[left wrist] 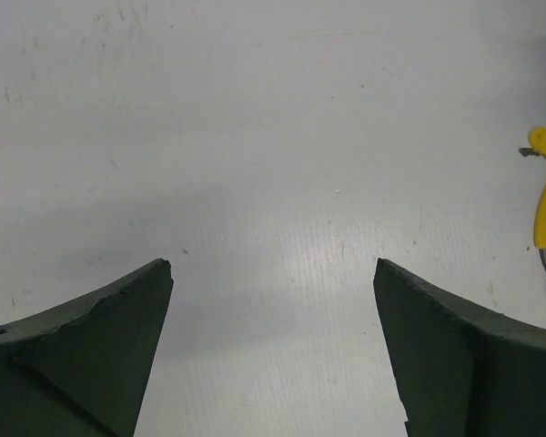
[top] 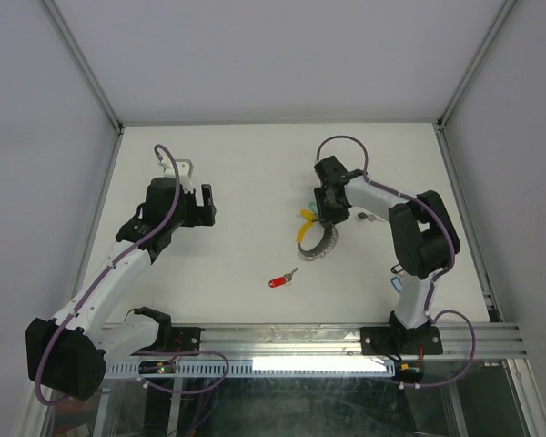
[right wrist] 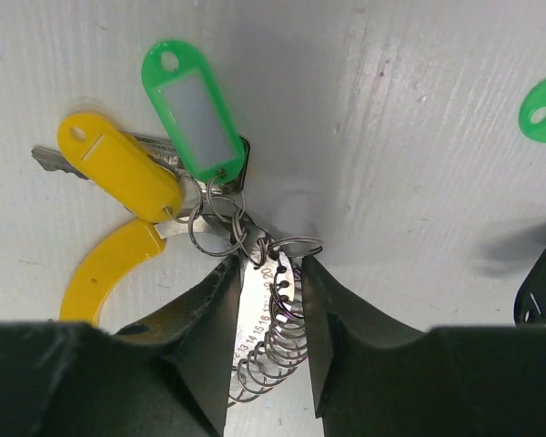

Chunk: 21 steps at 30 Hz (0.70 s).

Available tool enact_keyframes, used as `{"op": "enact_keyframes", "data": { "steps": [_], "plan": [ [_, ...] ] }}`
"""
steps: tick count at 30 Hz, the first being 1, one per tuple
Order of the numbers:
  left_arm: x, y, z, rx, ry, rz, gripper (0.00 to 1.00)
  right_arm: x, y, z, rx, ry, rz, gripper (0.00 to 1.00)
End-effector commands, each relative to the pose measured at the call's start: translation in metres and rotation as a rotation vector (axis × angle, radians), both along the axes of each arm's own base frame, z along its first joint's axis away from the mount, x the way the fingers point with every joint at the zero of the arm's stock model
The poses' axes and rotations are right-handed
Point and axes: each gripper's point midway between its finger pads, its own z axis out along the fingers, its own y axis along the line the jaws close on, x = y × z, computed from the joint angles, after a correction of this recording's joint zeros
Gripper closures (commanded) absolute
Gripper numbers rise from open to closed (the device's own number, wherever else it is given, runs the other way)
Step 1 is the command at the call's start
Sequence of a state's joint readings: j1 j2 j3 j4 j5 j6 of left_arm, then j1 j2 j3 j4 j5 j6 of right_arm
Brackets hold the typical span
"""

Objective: Put the keys on the keyring

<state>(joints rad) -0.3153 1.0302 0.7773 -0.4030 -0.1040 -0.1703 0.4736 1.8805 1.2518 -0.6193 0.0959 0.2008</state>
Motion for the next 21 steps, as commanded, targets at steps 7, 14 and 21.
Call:
{"op": "enact_keyframes", "data": {
  "steps": [7,14,21],
  "plan": [
    [0.009,-0.006,0.021,-0.009,-0.060,-0.021,0.09,-0.007,-0.008,0.013,0.088,0.017,-0.036,0.56],
    [0.009,-0.006,0.021,-0.009,-0.060,-0.020,0.09,-0.003,-0.007,0.022,0.129,-0.028,-0.003,0.53],
    [0.009,-0.006,0.020,-0.010,-0.057,-0.023,0.09,0.005,-0.004,0.042,0.173,-0.117,0.012,0.53]
  ]
}}
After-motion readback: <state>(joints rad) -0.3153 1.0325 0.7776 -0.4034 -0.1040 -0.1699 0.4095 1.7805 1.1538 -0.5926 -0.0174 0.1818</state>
